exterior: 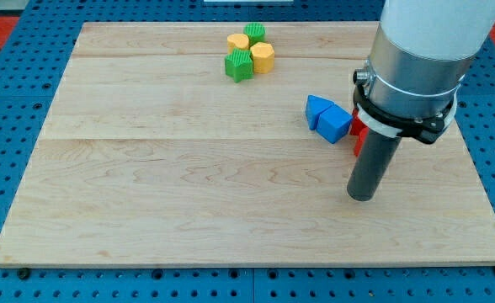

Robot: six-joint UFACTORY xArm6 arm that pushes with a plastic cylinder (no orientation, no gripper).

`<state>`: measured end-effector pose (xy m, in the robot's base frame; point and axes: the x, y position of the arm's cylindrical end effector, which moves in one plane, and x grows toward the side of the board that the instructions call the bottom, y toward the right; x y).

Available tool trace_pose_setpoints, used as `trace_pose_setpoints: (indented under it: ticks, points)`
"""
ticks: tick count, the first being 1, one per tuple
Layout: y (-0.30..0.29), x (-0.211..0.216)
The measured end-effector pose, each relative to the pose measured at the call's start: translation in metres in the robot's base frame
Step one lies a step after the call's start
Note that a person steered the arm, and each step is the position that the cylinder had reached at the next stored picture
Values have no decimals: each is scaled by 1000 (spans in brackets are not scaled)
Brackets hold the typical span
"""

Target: Separate the red circle from the red star

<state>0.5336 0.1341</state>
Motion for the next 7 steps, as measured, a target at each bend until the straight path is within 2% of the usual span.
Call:
trace_pose_setpoints:
  ticks: [1, 3, 4, 5, 7]
  points:
    - [3, 0]
    - [146, -6]
    - [191, -59]
    - [175, -90]
    - [92, -98]
